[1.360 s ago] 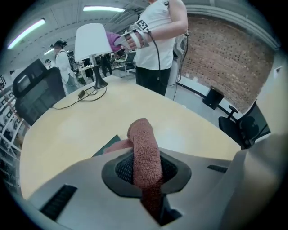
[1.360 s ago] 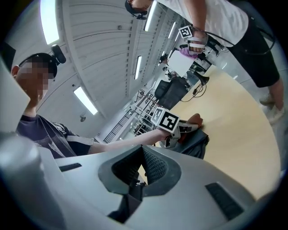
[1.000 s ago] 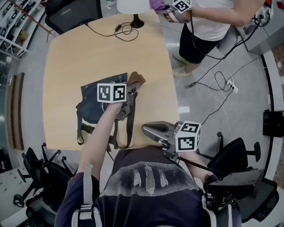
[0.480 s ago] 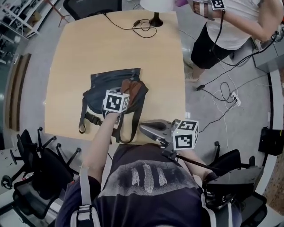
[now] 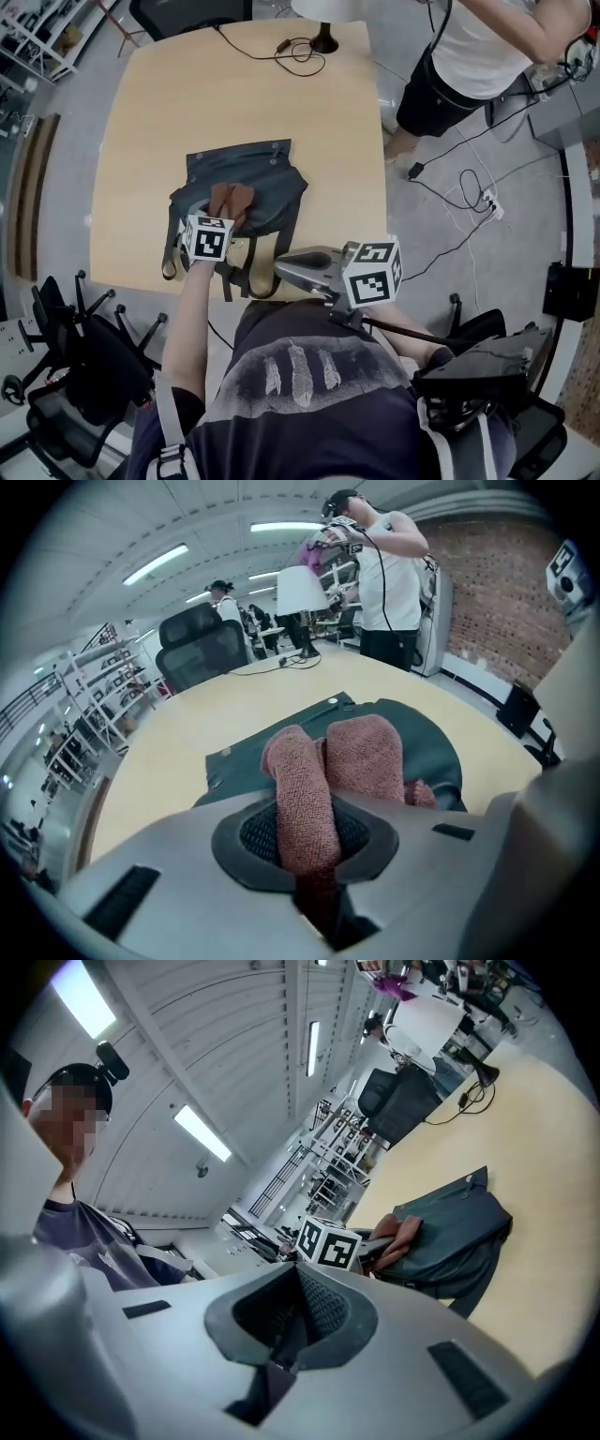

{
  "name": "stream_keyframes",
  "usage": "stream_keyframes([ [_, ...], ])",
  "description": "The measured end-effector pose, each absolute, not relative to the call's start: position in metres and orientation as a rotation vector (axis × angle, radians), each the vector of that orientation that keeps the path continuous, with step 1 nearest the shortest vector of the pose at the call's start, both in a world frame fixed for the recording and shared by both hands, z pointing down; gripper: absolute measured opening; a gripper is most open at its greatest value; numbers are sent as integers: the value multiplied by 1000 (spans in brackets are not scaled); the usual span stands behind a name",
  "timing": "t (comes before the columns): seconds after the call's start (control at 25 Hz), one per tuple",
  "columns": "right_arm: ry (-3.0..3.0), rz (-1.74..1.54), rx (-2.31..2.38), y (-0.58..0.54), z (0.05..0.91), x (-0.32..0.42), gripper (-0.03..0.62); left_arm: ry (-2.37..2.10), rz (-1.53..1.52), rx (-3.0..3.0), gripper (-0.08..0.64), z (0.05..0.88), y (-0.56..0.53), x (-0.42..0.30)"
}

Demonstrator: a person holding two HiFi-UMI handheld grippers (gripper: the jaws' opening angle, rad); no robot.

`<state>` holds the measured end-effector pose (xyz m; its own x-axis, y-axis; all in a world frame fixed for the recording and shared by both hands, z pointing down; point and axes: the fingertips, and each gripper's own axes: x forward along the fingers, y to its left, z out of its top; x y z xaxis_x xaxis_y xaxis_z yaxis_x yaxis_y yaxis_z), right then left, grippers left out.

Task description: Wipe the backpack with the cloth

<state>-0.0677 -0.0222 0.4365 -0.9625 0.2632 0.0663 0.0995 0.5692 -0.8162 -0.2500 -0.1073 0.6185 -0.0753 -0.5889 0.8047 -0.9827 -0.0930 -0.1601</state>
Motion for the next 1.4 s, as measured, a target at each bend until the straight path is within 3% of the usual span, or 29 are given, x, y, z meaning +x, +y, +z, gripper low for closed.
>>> stream_keyframes([
  [0.36, -2618, 1319, -335, -20, 438, -75, 2, -1853, 993, 1531, 57, 621, -54, -324],
  [1.0, -2682, 1282, -266, -37, 419, -38, 2, -1935, 1101, 1285, 57, 603, 34, -377],
  [1.4, -2654, 1067, -460, -5, 420, -48, 2, -2048, 712, 1414, 57, 531, 65, -318],
])
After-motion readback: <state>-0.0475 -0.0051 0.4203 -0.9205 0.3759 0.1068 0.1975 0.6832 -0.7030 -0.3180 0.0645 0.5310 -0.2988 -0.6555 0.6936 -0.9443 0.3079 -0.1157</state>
